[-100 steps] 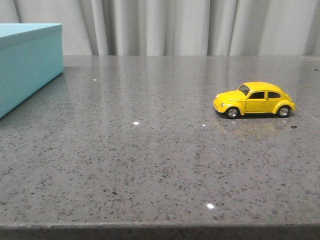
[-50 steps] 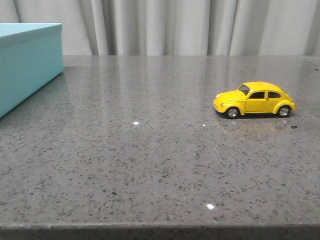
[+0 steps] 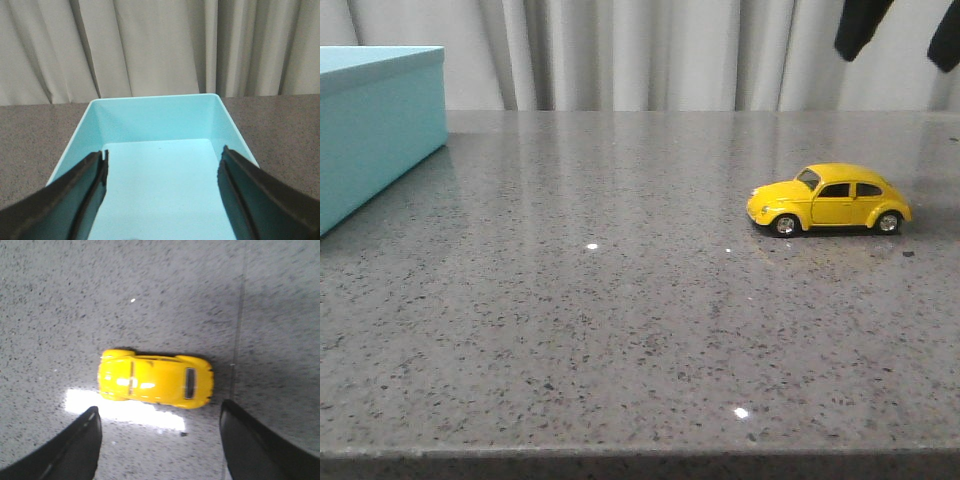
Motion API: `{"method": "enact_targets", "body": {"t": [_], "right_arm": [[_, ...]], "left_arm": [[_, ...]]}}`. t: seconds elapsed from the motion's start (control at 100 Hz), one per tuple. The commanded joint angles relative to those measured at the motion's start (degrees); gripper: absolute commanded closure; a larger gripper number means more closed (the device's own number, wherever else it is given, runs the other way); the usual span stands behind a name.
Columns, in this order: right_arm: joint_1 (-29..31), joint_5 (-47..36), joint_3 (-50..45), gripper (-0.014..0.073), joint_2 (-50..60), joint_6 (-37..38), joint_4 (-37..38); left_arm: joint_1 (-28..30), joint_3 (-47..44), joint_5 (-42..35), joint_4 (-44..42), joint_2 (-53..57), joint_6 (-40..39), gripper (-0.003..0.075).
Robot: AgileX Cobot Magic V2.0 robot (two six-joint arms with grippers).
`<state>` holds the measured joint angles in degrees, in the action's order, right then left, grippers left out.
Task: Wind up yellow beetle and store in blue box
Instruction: 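Lower the right gripper over the yellow toy car and grip it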
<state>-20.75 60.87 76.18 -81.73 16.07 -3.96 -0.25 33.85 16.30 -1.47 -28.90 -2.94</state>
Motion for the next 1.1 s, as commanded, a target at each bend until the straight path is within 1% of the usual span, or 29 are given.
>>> {"method": "enact_targets", "body": {"t": [0.0,0.39,0.74,0.98,1.09], "right_arm": [[-0.8,-1.9,2.0,0.0084,-0.2,2.3,0.1],[-1.2,-3.6,2.1,0.0084,-7.6,7.4,0.5],[-1.2,-3.8,2.1,0.0084,-11.5,8.4,1.1],[-1.2,-3.5,2.1,0.0084,-11.8,8.5,1.1],[-1.2,-3.5,2.1,0.0084,-11.8,8.5,2.8]], "left_arm": [[-0.3,2.2,-3.3,2.0,-1.7,-0.4,0.0258],[-0.3,2.2,-3.2,2.7,-2.7,-0.4,0.0258],[-0.3,2.2,-2.3,2.7,-2.7,-0.4,0.0258],[-0.3,2.2,-2.3,2.7,-2.7,-0.4,0.0258],[-0.3,2.2,-2.3,2.7,-2.7,-0.4,0.0258]]}}
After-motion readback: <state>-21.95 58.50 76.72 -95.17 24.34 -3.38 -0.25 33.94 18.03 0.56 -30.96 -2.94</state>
